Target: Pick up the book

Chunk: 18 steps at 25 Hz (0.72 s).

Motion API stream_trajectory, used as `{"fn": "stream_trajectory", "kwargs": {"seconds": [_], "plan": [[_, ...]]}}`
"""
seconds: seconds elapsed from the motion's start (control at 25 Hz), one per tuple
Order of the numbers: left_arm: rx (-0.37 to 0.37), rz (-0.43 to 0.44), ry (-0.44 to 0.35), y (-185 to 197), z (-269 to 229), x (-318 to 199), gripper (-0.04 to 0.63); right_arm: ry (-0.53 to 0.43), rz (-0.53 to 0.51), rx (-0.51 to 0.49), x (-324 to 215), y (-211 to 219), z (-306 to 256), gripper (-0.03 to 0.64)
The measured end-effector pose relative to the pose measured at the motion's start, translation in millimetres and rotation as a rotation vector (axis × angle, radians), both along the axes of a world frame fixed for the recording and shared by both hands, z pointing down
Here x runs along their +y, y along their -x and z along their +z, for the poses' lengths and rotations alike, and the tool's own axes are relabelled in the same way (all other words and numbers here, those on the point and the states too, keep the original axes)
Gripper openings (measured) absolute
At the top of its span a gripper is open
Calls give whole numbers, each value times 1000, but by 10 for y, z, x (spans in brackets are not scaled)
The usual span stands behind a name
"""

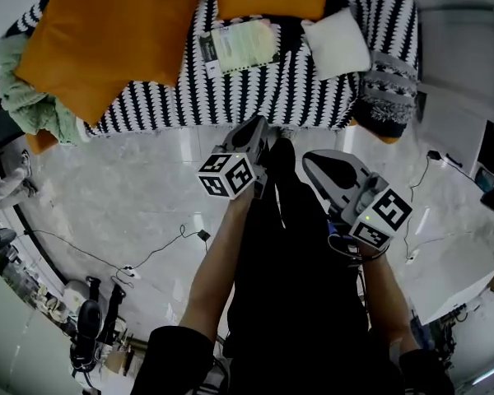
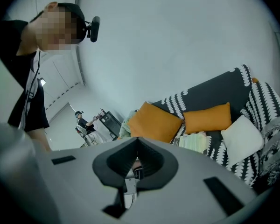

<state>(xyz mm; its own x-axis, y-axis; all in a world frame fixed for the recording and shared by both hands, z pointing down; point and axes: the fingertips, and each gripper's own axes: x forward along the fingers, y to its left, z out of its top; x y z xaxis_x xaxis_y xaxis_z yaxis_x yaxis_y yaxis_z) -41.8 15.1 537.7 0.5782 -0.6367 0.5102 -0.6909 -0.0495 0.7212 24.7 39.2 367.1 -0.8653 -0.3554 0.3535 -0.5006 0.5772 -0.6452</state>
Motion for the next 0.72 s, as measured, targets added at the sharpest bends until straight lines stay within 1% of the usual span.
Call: {"fn": "stream_trajectory", "kwargs": {"seconds": [0.12,0.24,0.32,0.48,0.52,0.72], "plan": [[27,-19,32,62,338,-88,46,16,17,15,-145,13,219,17],[82,-66,63,195,664,-191,63,42,47,29,-311,34,473,17],[106,-94,69,316,833,-247,73,56,63,34,-385,81,596,17],[67,-106,42,434,1072,-400,115,75,82,36,-505,103,728,17],[70,-108,43,442,1157,-437,124,86,86,34,-530,110,799,17],[138,-145,69,489,1539,-605,159,140,108,21,-640,221,1089,17]]}}
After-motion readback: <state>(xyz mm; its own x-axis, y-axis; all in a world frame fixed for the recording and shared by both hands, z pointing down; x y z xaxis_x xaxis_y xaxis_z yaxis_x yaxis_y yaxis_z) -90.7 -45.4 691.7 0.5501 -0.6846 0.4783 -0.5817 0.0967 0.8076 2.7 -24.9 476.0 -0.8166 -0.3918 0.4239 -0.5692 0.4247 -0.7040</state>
